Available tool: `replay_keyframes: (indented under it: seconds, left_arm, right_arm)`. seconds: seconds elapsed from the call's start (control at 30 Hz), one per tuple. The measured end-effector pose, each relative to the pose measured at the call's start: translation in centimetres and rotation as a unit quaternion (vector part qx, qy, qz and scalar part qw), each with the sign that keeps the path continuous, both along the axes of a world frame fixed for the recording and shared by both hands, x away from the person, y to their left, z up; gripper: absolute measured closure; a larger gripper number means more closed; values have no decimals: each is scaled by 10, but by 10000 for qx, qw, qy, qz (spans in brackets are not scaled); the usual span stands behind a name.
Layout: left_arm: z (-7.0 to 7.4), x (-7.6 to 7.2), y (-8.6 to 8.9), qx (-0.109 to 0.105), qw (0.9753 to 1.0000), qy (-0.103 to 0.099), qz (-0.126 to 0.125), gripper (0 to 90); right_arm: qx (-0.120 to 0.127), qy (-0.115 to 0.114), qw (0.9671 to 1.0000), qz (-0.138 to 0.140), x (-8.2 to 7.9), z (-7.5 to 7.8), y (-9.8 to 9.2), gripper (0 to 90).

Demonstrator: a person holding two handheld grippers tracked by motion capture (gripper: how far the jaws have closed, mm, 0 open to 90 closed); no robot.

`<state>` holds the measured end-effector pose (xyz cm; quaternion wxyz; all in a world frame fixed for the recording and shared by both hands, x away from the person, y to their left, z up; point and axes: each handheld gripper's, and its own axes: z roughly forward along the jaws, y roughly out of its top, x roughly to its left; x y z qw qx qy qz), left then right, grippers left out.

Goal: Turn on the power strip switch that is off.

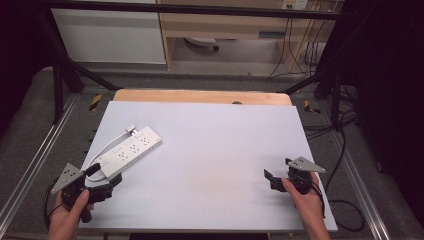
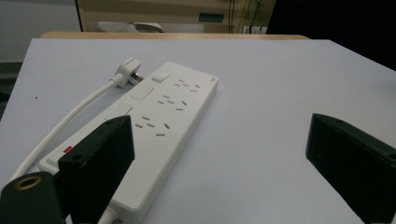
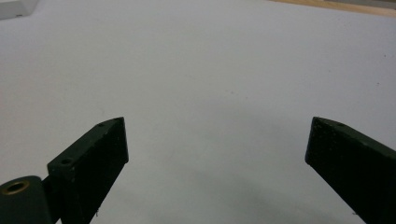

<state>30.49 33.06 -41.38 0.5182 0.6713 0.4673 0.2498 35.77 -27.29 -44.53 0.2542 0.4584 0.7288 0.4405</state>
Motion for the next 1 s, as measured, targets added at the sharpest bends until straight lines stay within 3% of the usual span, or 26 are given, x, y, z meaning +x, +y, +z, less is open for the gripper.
replay_keyframes:
  seconds: [0.37, 0.7, 1.0]
  left_arm:
    - [4, -1, -2, -30, 10000, -86, 19, 74]
    - [11, -2, -8, -204, 9997, -140, 23, 67]
    - [24, 11, -9, -246, 9994, -129, 189, 75]
  right_arm:
    - [40, -171, 9998, 21, -4, 3, 2, 54]
    - [118, -320, 9994, 72, -7, 7, 2, 54]
    - [245, -378, 9989, 97, -9, 10, 3, 44]
